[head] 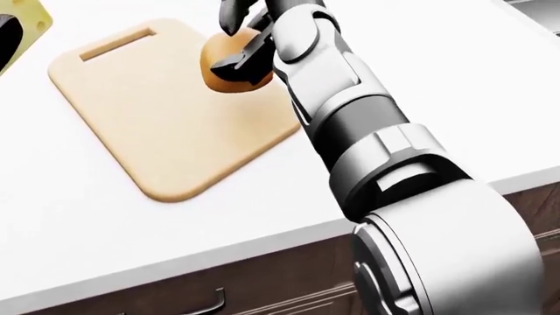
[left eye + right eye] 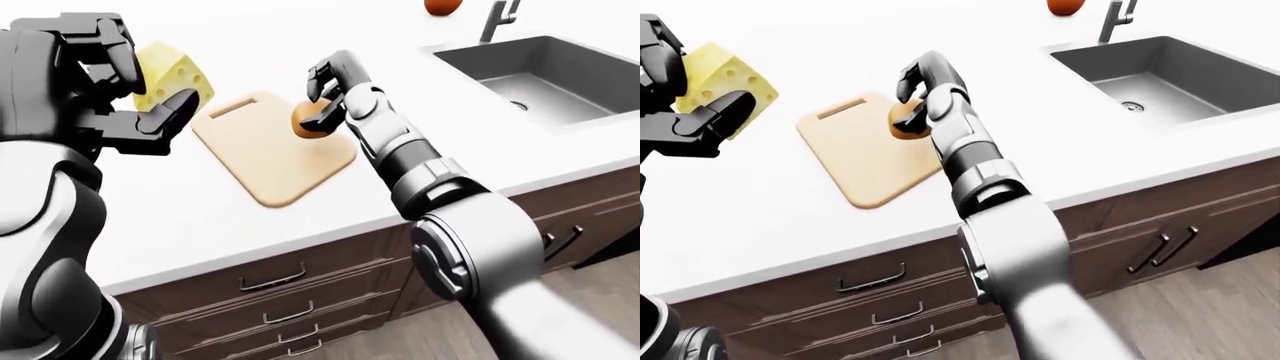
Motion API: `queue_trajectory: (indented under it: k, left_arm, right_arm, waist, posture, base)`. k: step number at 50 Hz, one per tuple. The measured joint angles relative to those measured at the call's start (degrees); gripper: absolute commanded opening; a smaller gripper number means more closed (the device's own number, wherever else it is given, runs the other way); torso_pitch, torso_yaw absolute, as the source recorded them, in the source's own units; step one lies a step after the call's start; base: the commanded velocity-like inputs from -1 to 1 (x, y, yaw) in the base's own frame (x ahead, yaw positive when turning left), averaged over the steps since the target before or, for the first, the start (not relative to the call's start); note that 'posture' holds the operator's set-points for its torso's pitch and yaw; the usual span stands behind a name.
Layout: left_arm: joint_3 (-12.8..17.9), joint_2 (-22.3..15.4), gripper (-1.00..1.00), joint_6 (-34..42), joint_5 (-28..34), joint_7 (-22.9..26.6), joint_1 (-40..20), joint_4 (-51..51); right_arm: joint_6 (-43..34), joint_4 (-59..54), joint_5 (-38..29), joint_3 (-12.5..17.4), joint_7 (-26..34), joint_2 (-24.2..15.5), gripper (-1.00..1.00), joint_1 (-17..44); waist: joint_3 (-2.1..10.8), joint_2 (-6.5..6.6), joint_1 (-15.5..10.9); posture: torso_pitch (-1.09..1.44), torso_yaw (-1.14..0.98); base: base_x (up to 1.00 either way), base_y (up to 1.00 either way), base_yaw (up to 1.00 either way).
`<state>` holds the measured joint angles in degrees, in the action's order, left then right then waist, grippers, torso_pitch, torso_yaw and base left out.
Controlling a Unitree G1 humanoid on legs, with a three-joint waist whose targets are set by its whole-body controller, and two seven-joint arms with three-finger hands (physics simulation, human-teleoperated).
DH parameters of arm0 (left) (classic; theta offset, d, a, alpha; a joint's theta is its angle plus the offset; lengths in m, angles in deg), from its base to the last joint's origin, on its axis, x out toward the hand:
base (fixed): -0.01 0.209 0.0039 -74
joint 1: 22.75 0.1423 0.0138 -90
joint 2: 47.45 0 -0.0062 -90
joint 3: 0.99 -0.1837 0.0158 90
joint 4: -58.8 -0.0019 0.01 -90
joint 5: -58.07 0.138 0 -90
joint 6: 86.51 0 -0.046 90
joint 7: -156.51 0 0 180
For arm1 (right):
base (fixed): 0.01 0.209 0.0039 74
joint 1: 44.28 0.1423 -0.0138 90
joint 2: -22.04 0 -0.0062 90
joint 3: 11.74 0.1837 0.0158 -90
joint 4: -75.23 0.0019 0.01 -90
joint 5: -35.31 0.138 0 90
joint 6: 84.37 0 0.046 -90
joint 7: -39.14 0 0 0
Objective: Place the bread and cheese on the cutting board.
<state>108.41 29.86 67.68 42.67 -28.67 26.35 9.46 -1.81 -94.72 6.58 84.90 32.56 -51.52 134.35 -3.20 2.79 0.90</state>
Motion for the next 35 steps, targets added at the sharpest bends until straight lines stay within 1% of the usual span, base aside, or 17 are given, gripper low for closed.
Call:
queue_trajectory:
  k: [12,25,26,27,28,29,30,31,35]
  left_arm:
    - [0.0,0.0,-1.00,-0.6,0.0,0.0,0.1,-0.2]
    - [0.0,-0.1,-1.00,-0.4,-0.1,0.0,0.0,-0.2]
    - [0.0,-0.1,-1.00,-0.4,-0.1,0.0,0.0,-0.2]
    - [0.0,-0.1,-1.00,-0.4,-0.1,0.0,0.0,-0.2]
    - [0.0,-0.1,-1.00,-0.5,-0.1,0.0,0.1,-0.2]
    - [-0.1,-0.1,-1.00,-0.6,-0.1,-0.1,0.1,-0.2]
    - [-0.1,-0.1,-1.00,-0.6,0.0,-0.1,0.1,-0.2]
    - [-0.1,-0.1,-1.00,-0.6,0.0,-0.1,0.1,-0.2]
    - [-0.2,-0.1,-1.00,-0.7,0.0,0.0,0.2,-0.1]
  right_arm:
    - [0.5,0.0,-0.7,-0.4,0.7,1.1,-1.00,-0.8]
    - [0.2,0.0,-1.0,-0.4,0.9,1.5,-1.00,-1.2]
    - [0.2,0.0,-1.0,-0.4,0.9,1.5,-0.93,-1.2]
    - [0.2,0.0,-1.1,-0.4,0.9,1.5,-0.55,-1.2]
    - [0.1,0.1,-1.1,-0.4,0.9,1.5,-0.07,-1.2]
    - [0.1,0.1,-1.1,-0.4,0.9,1.5,0.15,-1.3]
    - [0.0,0.0,-1.1,-0.4,0.9,1.5,0.82,-1.3]
    - [0.0,0.0,-1.2,-0.4,0.9,1.5,1.00,-1.4]
    - [-0.4,-0.1,-1.2,-0.3,0.9,1.6,1.00,-1.5]
  waist:
    - [0.10,0.03,0.0]
    - [0.05,0.11,0.1]
    - [0.06,0.12,0.1]
    - [0.08,0.12,0.1]
    - [0.10,0.12,0.1]
    - [0.12,0.11,0.1]
    - [0.12,0.11,0.1]
    - [0.12,0.10,0.1]
    - [0.09,0.12,0.1]
  posture:
    - [0.00,0.00]
    - [0.00,0.00]
    - [0.00,0.00]
    - [0.00,0.00]
    - [0.00,0.00]
    - [0.00,0.00]
    - [0.00,0.00]
    - [0.00,0.00]
    - [0.00,0.00]
  base:
    - [0.00,0.00,0.00]
    - [0.00,0.00,0.00]
    - [0.00,0.00,0.00]
    - [0.00,0.00,0.00]
    - [0.00,0.00,0.00]
    - [0.00,0.00,0.00]
    - [0.00,0.00,0.00]
    - [0.00,0.00,0.00]
    - [0.00,0.00,0.00]
